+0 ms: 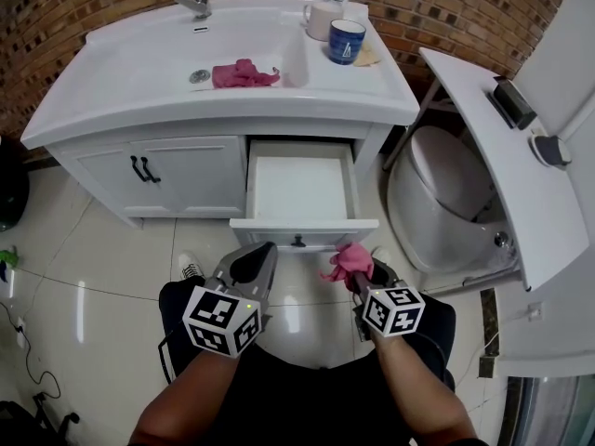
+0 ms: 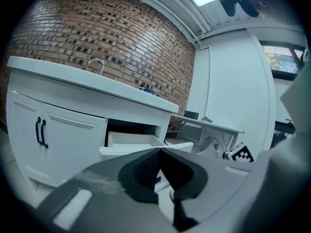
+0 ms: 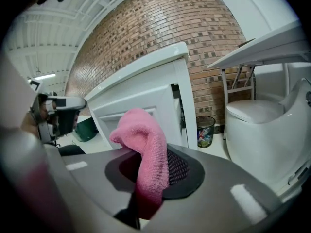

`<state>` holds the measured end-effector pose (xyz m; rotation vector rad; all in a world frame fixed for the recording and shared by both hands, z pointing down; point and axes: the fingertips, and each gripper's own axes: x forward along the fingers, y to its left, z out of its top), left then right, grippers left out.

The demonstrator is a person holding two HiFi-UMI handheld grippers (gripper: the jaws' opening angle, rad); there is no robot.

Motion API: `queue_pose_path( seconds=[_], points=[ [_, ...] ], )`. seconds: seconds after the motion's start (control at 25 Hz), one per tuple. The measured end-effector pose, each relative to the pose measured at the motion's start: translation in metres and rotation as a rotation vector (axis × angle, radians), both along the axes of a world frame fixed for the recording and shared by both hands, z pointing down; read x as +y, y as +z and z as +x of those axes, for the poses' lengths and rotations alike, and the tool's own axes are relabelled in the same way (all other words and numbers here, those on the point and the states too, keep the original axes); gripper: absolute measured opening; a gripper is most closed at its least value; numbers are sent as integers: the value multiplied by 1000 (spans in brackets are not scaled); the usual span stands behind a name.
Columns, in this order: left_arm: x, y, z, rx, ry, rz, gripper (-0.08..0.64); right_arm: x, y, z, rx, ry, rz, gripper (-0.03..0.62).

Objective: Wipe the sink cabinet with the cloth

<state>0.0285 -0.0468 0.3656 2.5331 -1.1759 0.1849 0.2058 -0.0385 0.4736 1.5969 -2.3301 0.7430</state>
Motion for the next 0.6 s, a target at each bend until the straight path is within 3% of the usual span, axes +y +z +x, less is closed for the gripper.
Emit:
queue_pose_path(
  seconds=[0.24, 0.6],
  points=[
    [11, -19, 4, 7, 40, 2, 6, 7, -65, -28, -124, -60, 53, 81],
    [43, -70, -16, 38, 42, 47, 6, 36, -159, -45, -178, -142, 164, 81]
  ],
)
